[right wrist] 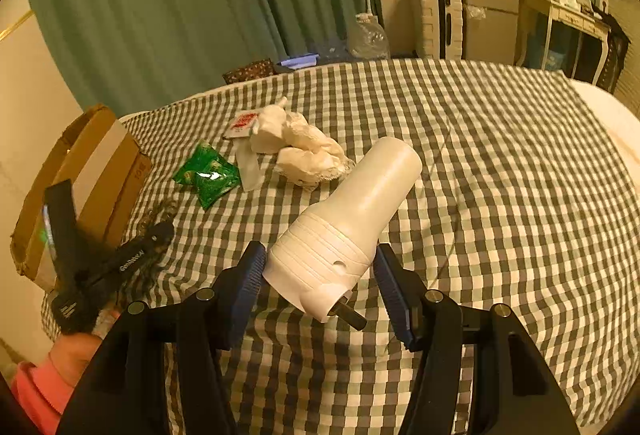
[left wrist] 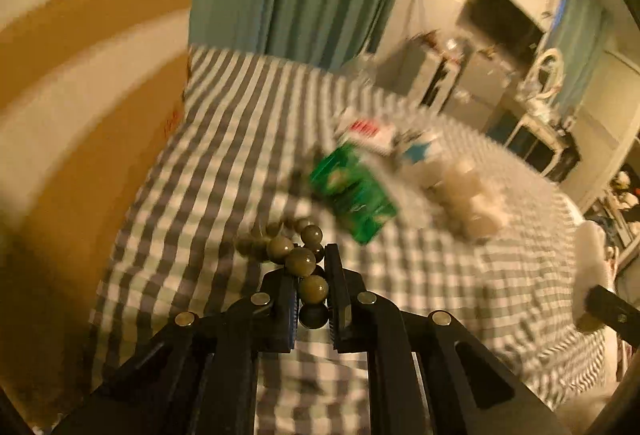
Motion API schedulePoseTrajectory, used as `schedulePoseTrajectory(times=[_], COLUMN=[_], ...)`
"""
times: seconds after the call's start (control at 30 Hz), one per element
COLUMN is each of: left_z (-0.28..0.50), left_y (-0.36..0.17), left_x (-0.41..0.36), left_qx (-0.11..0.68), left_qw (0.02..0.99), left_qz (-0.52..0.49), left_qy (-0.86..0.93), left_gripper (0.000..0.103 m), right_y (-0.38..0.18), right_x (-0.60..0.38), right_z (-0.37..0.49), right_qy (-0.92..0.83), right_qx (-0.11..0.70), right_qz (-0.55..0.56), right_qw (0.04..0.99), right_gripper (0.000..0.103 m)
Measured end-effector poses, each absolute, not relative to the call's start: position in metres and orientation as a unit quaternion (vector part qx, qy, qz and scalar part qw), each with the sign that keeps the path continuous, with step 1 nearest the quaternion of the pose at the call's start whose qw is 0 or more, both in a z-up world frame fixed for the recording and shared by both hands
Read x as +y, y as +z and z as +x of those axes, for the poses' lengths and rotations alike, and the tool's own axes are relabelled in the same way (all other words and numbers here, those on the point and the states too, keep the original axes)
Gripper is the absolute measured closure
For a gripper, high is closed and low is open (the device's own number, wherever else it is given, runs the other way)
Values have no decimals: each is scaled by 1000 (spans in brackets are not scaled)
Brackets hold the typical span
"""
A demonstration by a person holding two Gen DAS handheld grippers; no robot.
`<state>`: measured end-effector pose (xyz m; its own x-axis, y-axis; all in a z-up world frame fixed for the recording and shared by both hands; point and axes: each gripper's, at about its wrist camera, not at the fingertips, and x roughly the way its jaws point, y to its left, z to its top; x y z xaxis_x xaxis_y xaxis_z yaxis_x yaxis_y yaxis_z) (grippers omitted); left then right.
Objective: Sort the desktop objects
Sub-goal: 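Carry the bead bracelet and white cylinder over the cardboard box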
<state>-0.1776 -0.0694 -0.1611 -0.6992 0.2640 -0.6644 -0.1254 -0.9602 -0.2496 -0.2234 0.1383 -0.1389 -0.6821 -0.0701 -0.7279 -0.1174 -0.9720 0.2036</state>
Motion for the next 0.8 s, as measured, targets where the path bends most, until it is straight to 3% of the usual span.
schedulePoseTrajectory(times=[0.23,0.4,0.8], left_z=[-131,-99,-95], left_y=[-90,-35,52], left_x=[-72,-69,-134], left_qx=[-80,-27,-8], left_qw=[141,153,138], left_qz=[-300,-263,-261], left_qy=[940,952,955], left_gripper=[92,92,92], right_y=[-101,-62,20], right_x=[111,73,-18], right_z=[-197,-183,-179], right_qy=[928,943,958], right_qx=[88,64,32], right_qz=[-361,-327,-260], right_qw=[5,-24,-117], right_gripper=[47,47,47])
